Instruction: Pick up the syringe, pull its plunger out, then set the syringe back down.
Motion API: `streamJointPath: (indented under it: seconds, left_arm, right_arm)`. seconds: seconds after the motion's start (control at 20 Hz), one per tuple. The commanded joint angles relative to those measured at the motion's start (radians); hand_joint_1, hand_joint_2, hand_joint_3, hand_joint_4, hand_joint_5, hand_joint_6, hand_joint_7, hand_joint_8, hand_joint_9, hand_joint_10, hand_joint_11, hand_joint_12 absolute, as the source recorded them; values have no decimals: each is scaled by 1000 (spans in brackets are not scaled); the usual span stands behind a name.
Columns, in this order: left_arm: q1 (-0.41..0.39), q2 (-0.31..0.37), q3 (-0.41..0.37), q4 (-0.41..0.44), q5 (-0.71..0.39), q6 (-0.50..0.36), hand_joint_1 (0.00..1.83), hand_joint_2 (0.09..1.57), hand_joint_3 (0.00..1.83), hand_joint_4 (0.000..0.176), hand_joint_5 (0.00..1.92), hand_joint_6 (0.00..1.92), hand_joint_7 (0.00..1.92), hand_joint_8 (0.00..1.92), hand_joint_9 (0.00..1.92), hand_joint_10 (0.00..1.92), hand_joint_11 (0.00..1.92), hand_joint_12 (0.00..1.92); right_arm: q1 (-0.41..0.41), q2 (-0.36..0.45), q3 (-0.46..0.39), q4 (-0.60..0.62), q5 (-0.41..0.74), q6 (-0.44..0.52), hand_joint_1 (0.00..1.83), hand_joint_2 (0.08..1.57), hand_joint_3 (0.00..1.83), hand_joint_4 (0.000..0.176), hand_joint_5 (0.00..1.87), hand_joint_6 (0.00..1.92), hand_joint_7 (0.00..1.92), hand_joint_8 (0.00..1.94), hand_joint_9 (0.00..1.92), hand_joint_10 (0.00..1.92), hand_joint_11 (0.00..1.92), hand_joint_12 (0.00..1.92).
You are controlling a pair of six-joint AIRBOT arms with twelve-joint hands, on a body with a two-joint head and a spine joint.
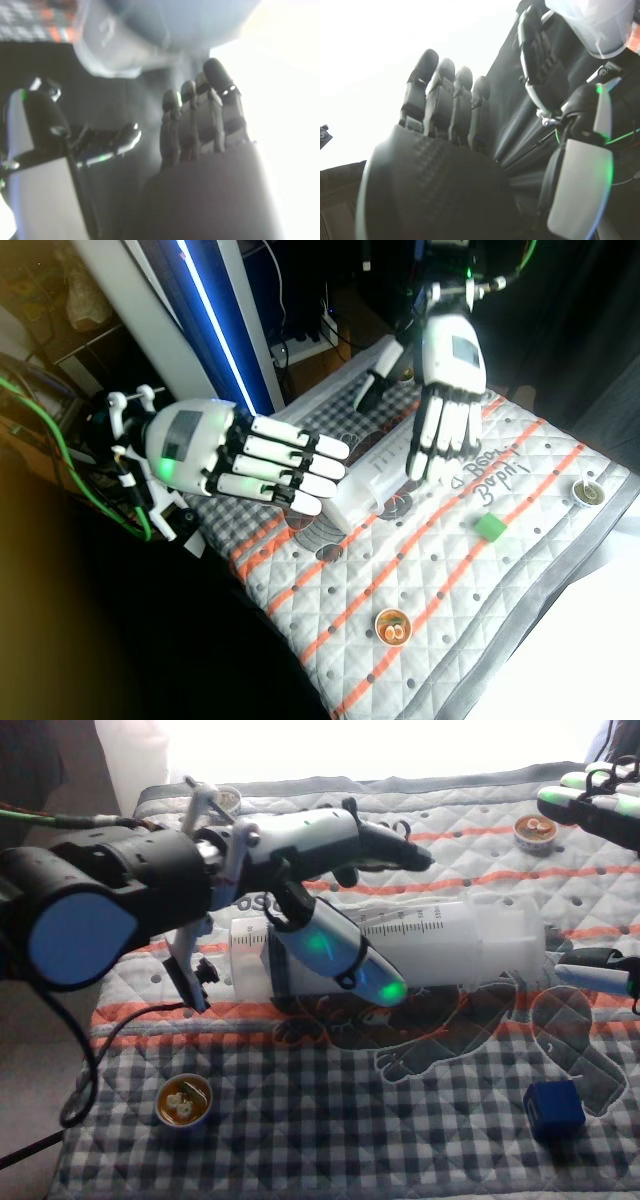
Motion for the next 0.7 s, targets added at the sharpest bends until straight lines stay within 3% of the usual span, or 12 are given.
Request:
streamJointPath:
  seconds: [0.0,0.05,0.15,0.25,0.3,0.35,0.4,0.45,0.5,0.55,0.6,0.65]
  left_arm:
    - [-12,-14,13,23,76,-4,960,761,2,0,385,7,325,9,281,43,0,1366]
    - [-11,-25,23,23,68,-4,960,761,2,0,385,7,325,9,281,43,0,1366]
    - [-1,-57,56,23,46,-4,993,750,0,0,435,7,452,27,426,114,9,1628]
    - [7,-67,67,17,33,-4,1009,778,8,0,417,2,445,15,423,116,1,1603]
    - [12,-71,70,14,27,-4,953,849,18,0,437,5,473,14,400,108,0,1428]
    - [17,-76,74,13,22,-4,923,888,0,0,438,3,523,14,354,366,0,1531]
    - [22,-83,82,13,15,-4,923,888,0,0,438,3,523,14,354,366,0,1531]
    - [25,-90,91,12,11,-4,933,917,0,0,502,3,589,18,261,700,0,1631]
    - [27,-96,100,5,10,-4,966,918,0,0,583,10,651,26,235,870,0,1720]
    - [32,-100,109,-12,14,-5,1140,1101,0,0,952,760,870,76,378,1099,62,1891]
    - [36,-100,114,-30,24,-5,1198,1157,0,0,1002,910,769,1075,466,1232,152,1915]
    - [41,-94,117,-64,48,-5,1214,1192,0,0,984,886,689,1468,474,1500,278,1920]
  right_arm:
    - [10,-1,1,-15,123,5,1037,882,9,0,432,4,409,4,321,15,0,842]
    - [10,-1,1,-16,123,5,1037,882,9,0,432,4,409,4,321,15,0,842]
    - [10,-1,1,-16,123,5,1000,897,8,0,430,1,420,5,351,24,0,911]
    - [11,-1,1,-16,124,5,1000,902,8,0,420,1,418,3,345,19,0,858]
    - [11,-1,1,-16,125,6,967,909,9,0,404,0,430,7,353,21,0,846]
    - [11,-1,1,-16,126,7,991,908,7,0,411,3,438,8,354,19,0,827]
    - [11,-2,1,-16,128,9,991,908,7,0,411,3,438,8,354,19,0,827]
    - [11,-2,1,-16,129,10,1011,907,4,0,417,5,447,9,360,18,0,848]
    - [11,-2,1,-17,130,10,1026,910,4,0,419,5,455,9,364,17,0,830]
    - [11,-2,1,-17,132,12,1039,913,4,0,431,8,468,10,377,19,0,847]
    - [10,-2,1,-17,132,13,1036,926,7,0,437,9,471,9,379,17,0,895]
    - [8,-2,1,-16,134,14,1036,935,8,0,445,11,478,9,384,17,0,929]
